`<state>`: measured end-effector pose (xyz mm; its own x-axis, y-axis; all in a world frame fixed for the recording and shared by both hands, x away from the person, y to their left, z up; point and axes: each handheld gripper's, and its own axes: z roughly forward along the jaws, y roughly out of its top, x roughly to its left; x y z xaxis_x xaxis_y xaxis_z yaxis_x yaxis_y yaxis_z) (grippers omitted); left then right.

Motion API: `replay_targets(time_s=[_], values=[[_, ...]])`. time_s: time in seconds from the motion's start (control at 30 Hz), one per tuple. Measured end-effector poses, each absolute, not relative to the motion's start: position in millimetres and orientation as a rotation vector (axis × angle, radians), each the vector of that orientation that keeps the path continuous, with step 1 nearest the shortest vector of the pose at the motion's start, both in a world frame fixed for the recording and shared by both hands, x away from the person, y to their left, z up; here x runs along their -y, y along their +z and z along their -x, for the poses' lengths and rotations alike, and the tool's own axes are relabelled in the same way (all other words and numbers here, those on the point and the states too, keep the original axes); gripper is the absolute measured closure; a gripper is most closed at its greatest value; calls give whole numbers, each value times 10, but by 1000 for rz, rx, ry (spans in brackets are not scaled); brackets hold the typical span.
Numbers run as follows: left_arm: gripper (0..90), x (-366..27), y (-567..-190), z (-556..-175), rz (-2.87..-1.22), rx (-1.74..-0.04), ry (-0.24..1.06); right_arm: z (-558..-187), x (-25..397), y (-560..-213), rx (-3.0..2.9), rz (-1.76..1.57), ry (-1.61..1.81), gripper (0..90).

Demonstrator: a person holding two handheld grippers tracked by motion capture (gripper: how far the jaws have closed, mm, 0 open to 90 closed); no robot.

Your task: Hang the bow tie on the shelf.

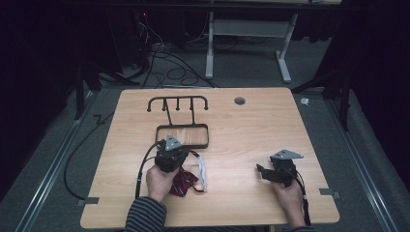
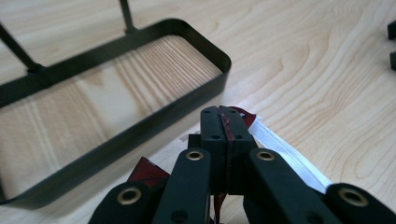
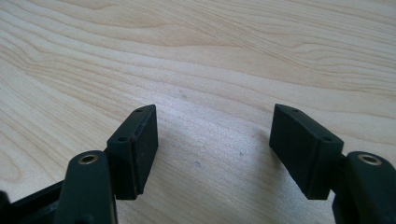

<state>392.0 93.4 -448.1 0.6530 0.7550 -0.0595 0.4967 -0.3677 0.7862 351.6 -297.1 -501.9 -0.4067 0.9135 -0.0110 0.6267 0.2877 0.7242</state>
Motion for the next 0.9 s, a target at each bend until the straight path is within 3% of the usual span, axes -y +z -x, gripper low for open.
replay_targets(time_s=[0.9], values=[[896,-1320,-4075,-3787,-1851,-1006,425,-3513,2968,-5018,-2135,-1389,908,339]])
